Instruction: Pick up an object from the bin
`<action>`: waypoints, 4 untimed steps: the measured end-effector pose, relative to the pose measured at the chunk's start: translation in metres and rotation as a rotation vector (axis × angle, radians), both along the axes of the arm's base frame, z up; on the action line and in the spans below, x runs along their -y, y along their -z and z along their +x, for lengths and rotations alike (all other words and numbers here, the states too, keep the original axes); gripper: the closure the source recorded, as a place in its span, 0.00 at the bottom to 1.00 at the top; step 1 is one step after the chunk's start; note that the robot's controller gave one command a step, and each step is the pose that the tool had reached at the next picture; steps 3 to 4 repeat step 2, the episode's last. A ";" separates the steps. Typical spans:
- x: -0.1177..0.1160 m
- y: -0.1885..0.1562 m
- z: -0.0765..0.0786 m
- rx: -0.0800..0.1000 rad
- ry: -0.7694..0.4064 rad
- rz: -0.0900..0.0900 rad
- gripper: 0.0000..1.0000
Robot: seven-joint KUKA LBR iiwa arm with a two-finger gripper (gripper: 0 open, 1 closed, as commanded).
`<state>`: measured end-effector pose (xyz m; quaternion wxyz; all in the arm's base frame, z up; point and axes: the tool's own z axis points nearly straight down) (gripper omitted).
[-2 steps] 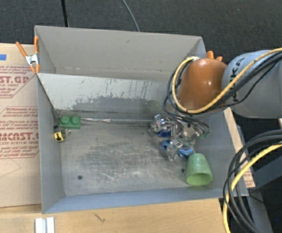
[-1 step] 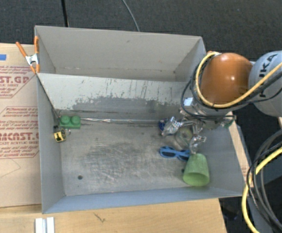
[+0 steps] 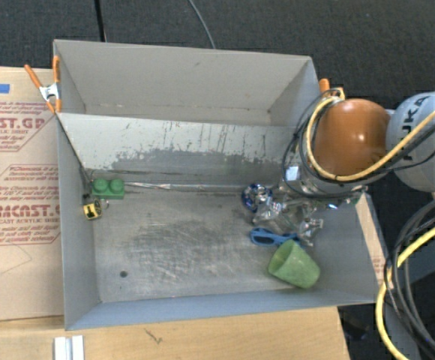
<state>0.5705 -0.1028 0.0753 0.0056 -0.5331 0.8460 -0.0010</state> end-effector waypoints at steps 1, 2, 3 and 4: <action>0.004 0.000 0.000 -0.001 0.002 -0.005 1.00; 0.037 -0.133 -0.004 -0.001 0.000 -0.006 1.00; 0.037 -0.133 -0.004 -0.001 0.000 -0.006 1.00; 0.037 -0.133 -0.004 -0.001 0.000 -0.006 1.00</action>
Offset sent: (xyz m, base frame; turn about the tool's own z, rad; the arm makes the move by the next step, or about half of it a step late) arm 0.0000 0.0000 0.0000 0.0000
